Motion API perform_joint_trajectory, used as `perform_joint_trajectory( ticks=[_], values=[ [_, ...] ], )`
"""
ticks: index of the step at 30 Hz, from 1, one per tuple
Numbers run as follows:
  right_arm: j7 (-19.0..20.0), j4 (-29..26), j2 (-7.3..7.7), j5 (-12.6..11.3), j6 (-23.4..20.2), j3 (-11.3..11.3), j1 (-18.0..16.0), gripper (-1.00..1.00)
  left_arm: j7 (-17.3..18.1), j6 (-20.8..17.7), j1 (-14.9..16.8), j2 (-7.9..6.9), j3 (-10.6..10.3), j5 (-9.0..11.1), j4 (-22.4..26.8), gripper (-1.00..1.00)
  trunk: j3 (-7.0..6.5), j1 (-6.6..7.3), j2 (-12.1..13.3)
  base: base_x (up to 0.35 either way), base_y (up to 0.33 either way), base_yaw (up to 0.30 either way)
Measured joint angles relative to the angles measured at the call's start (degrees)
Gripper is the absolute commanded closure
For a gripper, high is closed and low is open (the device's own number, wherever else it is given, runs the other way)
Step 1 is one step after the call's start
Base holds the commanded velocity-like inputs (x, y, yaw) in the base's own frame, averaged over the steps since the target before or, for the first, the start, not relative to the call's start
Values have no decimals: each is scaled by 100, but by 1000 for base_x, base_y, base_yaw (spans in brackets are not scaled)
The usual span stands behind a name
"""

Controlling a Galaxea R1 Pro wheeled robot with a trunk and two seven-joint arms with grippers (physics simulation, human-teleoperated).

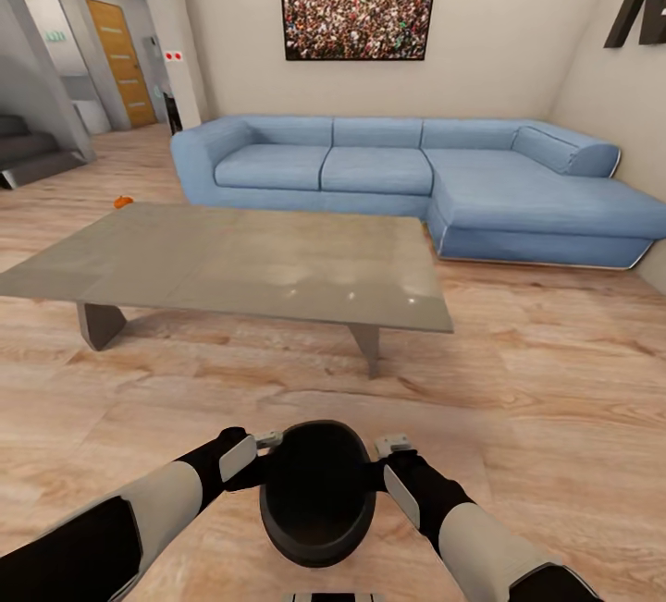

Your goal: Place each of the two pumpkins and all three candles from the living room inside a cabinet in the living room (use any cabinet), then make sure every cabinet is closed, and position the cauldron so it is next to a table in the living room.

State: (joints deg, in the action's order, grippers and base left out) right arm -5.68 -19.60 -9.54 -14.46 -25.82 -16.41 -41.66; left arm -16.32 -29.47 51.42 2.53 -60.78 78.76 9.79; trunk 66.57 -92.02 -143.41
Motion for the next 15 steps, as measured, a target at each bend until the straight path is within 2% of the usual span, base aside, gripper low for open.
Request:
perform_joint_trajectory(
  ticks=[15],
  values=[
    [2, 3, -3, 13, 8, 9, 0, 100, 3, 0, 0, 0, 5, -10, -1, 100, 0, 0, 0, 289, -176, 0]
  ],
)
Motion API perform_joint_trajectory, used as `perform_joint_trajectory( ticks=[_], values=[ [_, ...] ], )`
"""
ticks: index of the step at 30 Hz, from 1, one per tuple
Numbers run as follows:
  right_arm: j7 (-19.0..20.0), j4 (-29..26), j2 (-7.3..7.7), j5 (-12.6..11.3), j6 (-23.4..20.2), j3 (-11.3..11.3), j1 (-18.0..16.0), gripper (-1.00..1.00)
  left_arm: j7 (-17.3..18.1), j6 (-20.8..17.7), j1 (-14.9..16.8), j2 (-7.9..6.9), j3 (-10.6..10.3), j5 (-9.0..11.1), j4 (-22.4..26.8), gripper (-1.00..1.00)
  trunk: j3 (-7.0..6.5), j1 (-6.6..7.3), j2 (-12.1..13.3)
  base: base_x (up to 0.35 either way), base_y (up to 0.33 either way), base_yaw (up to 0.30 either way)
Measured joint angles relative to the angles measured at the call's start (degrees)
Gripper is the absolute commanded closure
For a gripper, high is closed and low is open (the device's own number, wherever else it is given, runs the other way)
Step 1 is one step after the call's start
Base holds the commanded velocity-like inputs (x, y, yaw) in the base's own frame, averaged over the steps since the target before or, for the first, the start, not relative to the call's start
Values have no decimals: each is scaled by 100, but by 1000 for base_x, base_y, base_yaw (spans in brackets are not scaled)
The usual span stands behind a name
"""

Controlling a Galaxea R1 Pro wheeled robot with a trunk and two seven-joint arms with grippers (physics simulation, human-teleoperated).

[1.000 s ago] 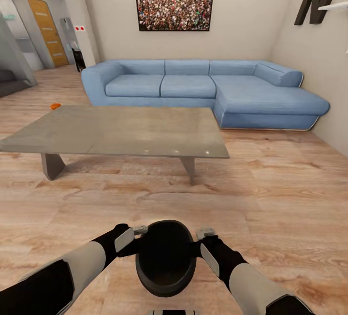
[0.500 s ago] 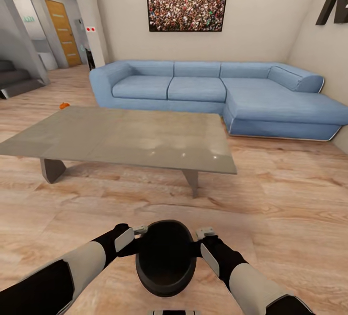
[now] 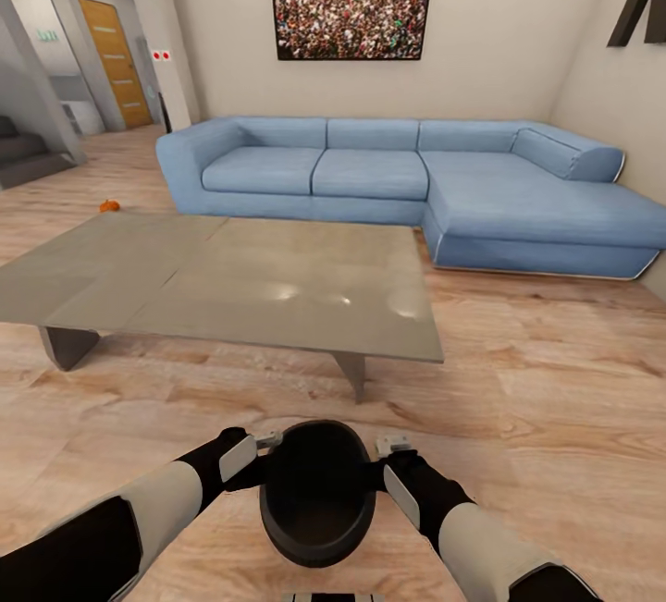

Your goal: Place each of the two pumpkins and all three candles from the living room inside a cabinet in the living room (use any cabinet), then make sure every cabinet is closed, and position the cauldron so it is next to a table in the living room.

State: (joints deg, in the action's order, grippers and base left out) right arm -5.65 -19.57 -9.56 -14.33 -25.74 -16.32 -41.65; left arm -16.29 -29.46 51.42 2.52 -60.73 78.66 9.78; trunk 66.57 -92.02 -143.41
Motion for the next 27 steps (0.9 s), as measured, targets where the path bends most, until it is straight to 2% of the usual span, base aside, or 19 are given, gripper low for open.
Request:
perform_joint_trajectory(
  ticks=[5, 13, 14, 15, 16, 17, 27],
  values=[
    [-1, -1, 0, -1, -4, -2, 0, 100, 0, 0, 0, 0, -4, 7, -1, 100, 0, 0, 0, 269, -132, 0],
    [16, -12, 7, 25, -1, -1, -1, 100, -12, 24, -2, -7, -43, 56, 19, 100, 0, 0, 0, 30, -10, 0],
    [17, -12, 7, 26, -1, 1, -1, -100, -8, 21, -1, -7, -34, 44, 18, 100, 0, 0, 0, 0, 0, 0],
    [62, -11, 4, -88, 7, -11, -1, -100, -10, 28, -1, -8, -90, 51, 27, 100, 0, 0, 0, 0, 0, 0],
    [64, -11, 1, -97, 8, -11, -1, -100, -22, 25, -5, -8, -144, 150, 25, -100, 1, 0, 0, 0, 0, 0],
    [64, -11, 0, -97, 8, -11, -1, -100, -14, 46, 0, -6, -6, 199, 41, -100, 0, 1, 0, 0, 0, 0],
    [80, -11, 7, -97, 0, -11, -1, -100, -13, 38, 0, -6, 0, 202, 41, -100, 0, 1, 0, 0, 0, 0]
  ],
)
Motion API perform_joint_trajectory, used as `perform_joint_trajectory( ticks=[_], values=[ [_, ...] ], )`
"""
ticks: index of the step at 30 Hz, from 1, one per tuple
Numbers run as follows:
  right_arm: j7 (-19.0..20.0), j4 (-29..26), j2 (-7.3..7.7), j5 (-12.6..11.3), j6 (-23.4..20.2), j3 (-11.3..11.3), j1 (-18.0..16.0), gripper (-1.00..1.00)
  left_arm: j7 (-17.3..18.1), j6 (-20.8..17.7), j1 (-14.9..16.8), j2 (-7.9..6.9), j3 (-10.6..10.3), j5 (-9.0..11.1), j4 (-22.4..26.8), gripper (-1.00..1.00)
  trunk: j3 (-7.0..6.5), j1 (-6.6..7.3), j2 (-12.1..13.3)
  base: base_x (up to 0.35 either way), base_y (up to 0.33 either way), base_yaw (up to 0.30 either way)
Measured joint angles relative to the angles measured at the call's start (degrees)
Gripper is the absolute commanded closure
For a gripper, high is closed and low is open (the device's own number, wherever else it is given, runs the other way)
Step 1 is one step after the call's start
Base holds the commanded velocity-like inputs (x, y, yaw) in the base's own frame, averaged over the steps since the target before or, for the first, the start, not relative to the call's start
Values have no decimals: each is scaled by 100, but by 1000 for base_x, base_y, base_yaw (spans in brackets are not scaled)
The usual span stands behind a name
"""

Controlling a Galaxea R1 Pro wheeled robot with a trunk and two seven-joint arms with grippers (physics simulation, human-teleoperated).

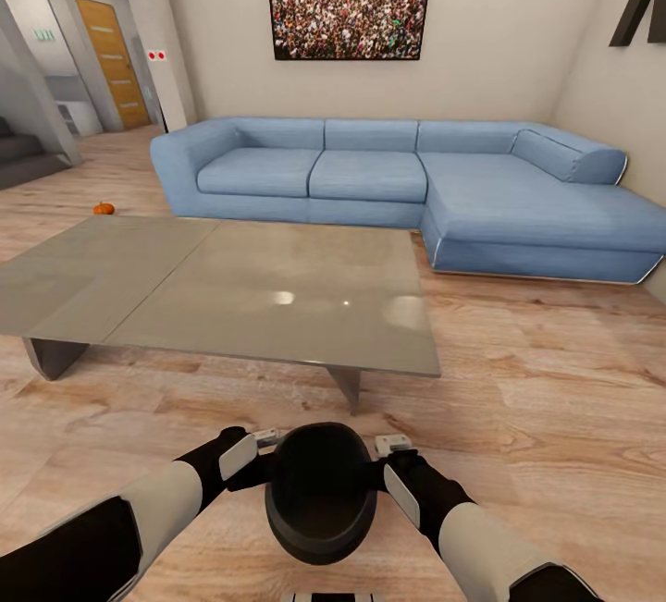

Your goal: Place each of the two pumpkins and all three candles from the living room inside a cabinet in the living room (use any cabinet), then make sure every cabinet is closed, and position the cauldron so it is next to a table in the living room.

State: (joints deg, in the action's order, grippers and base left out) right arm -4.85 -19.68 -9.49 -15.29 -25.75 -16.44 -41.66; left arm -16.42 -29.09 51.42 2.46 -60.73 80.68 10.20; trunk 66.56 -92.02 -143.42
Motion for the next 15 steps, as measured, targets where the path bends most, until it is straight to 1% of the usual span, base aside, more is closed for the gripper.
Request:
perform_joint_trajectory(
  ticks=[15],
  values=[
    [2, 1, 0, 0, 0, 0, 0, -100, -24, 21, 0, 16, 4, 0, 22, -100, 0, 0, 0, 0, 0, 0]
  ],
)
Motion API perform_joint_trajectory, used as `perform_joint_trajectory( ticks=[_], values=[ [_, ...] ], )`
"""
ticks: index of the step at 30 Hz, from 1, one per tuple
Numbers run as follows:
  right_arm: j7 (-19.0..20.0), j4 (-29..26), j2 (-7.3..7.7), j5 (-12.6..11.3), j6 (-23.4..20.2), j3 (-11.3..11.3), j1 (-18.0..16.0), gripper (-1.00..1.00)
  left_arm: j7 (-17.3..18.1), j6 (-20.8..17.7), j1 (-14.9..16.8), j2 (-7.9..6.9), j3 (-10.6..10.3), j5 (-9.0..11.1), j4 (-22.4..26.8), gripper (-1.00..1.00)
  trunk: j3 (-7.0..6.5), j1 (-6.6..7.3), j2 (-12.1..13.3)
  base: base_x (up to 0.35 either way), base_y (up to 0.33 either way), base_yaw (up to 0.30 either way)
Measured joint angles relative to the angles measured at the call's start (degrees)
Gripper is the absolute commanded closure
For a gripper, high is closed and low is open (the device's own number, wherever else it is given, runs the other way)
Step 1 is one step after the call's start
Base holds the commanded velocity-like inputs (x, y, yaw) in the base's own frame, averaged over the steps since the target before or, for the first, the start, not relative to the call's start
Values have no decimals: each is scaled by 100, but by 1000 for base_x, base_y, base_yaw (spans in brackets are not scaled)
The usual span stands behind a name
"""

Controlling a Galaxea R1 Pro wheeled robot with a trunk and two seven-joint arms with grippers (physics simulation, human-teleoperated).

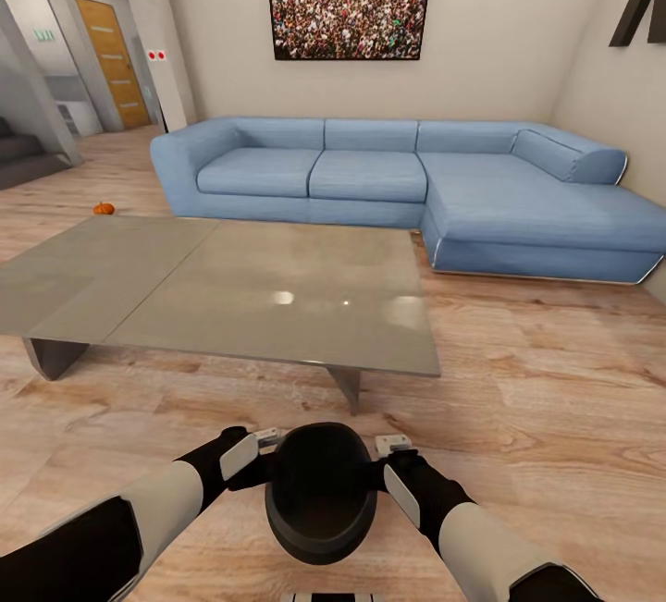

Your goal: Place each of the two pumpkins and all three candles from the living room inside a cabinet in the living room (use any cabinet), then make sure every cabinet is closed, and position the cauldron so it is next to a table in the living room.

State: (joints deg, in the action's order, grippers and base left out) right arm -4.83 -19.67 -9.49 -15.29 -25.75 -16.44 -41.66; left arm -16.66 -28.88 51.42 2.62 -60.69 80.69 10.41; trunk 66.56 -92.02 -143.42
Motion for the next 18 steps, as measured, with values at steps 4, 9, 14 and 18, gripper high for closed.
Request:
perform_joint_trajectory(
  ticks=[4, 9, 14, 18],
  values=[
    [0, 2, 0, 0, 0, 0, 0, -100, -3, 4, 0, -3, 4, 0, 18, -100, 0, 0, 0, 0, 0, 0],
    [0, 5, 0, 0, -1, 0, 0, -100, -4, 5, 0, -10, 11, -1, 22, -100, -88, 11, 5, 0, 0, 0],
    [0, 7, 0, -4, 0, 0, 0, -100, -10, -10, 0, -17, 19, 0, 20, -100, -199, 24, 12, 0, 0, 0],
    [0, 7, 0, -2, 2, 0, 0, -100, -12, -36, 0, -9, 16, 0, 22, -100, -287, 34, 17, 0, 0, 0]
  ],
)
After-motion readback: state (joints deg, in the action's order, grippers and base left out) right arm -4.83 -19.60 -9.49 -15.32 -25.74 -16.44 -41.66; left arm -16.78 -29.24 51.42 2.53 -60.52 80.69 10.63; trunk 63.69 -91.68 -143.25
